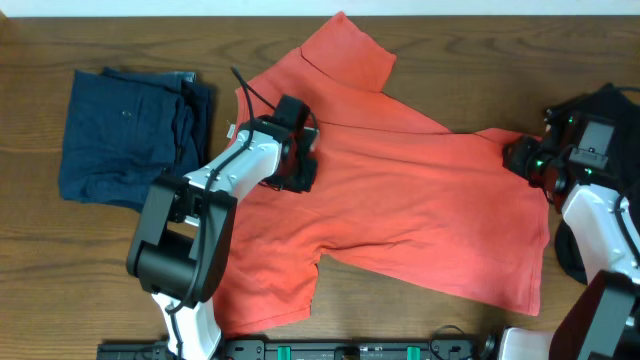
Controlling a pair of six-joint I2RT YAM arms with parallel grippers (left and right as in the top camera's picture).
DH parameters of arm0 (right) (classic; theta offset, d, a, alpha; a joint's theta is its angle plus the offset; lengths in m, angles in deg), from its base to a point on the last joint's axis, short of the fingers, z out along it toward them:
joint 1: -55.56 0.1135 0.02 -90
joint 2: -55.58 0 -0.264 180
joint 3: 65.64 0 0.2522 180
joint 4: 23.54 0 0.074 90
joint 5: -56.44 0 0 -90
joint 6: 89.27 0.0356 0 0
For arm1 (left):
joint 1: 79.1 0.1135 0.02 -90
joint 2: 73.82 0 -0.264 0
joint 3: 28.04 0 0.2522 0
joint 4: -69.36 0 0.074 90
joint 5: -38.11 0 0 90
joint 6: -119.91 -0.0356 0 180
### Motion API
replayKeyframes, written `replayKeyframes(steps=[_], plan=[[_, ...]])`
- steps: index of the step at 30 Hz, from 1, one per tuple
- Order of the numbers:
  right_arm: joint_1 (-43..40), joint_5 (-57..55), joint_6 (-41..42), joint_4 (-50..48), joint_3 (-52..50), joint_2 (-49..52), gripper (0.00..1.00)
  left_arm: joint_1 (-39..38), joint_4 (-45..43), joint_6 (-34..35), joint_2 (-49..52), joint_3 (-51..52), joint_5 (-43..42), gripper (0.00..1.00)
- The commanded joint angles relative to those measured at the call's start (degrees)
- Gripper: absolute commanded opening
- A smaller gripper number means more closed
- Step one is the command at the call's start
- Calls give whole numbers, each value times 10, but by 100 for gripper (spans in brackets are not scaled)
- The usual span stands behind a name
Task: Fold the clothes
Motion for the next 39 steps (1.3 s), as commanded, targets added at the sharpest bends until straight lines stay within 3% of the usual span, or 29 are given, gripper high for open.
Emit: replayKeyframes(steps=[1, 7, 11, 19, 23, 26, 28, 30, 39], plan=[[0, -41, -9, -8, 1, -4, 41, 20, 42, 33, 57, 12, 53, 6], [-1, -71, -9, -48, 1, 38, 52, 79, 103, 73, 71, 17, 91, 6], [-1, -74, -9, -97, 1, 87, 60, 120, 108, 73, 63, 16, 60, 6], [-1, -65, -7, -191, 1, 181, 60, 123, 104, 45, 20, 16, 28, 6], [-1, -50, -3, -219, 1, 218, 59, 123, 96, 45, -19, 12, 27, 12], [-1, -37, -3, -235, 1, 233, 43, 121, 82, 45, -57, 12, 17, 17], [-3, -36, -3, -235, 2, 231, 22, 120, 71, 45, -80, 12, 14, 17], [-9, -27, -3, -229, 2, 219, 1, 117, 59, 45, -99, 12, 6, 23], [-89, -81, 12, -56, 2, 33, 1, 100, 22, 45, -130, 12, -5, 27]])
